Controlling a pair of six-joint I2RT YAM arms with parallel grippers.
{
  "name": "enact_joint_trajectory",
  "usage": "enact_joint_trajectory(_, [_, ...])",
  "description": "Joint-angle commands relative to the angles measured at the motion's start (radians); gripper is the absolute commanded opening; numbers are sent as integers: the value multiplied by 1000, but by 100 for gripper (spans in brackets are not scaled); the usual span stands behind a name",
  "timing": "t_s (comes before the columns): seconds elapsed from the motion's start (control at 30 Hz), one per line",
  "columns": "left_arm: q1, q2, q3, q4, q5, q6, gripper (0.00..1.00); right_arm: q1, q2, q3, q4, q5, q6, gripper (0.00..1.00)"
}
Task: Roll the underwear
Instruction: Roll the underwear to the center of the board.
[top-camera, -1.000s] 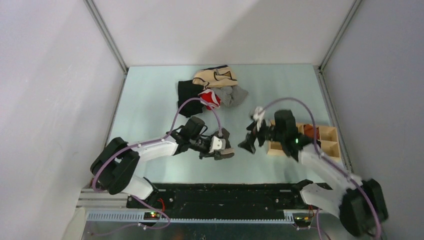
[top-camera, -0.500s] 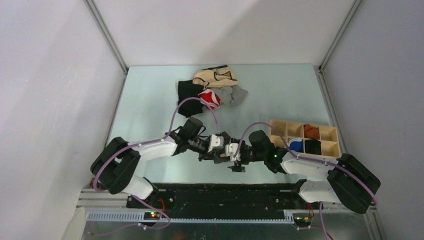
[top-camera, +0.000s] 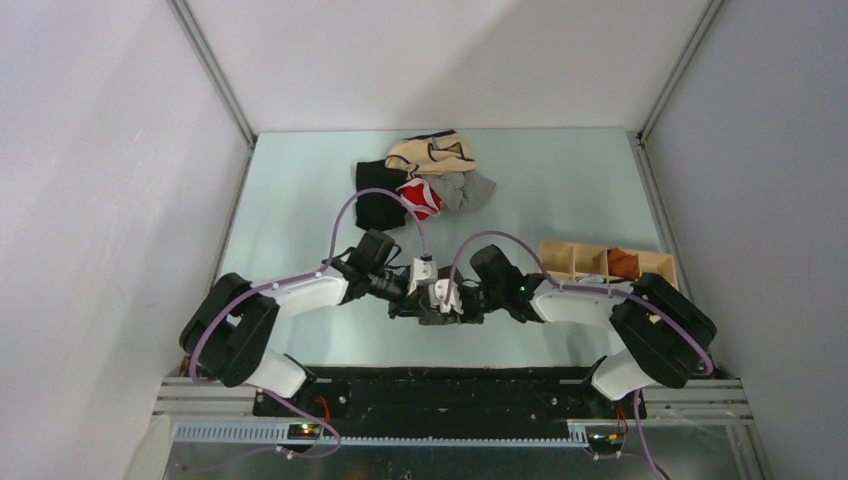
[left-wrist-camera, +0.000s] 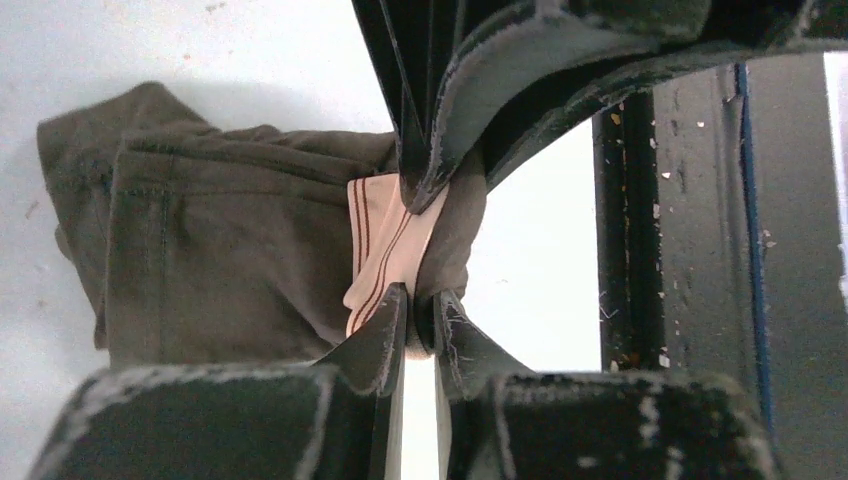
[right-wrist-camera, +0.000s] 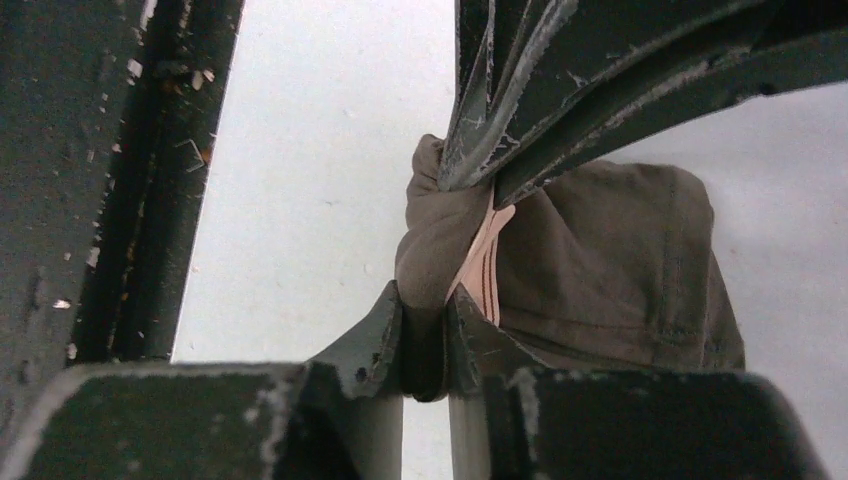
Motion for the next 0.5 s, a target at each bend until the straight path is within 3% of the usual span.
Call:
enact_joint_trajectory(0.0, [28, 9, 53, -102, 56, -25, 0, -21, 51, 161, -198, -109, 87, 12])
enact_joint_trajectory(0.2, [90, 72, 127, -199, 203, -253, 0, -80, 142, 260, -422, -272, 265, 4])
enact_joint_trajectory(0.47, [140, 255, 198, -259, 259, -342, 0, -133, 317, 353, -563, -368, 378, 2])
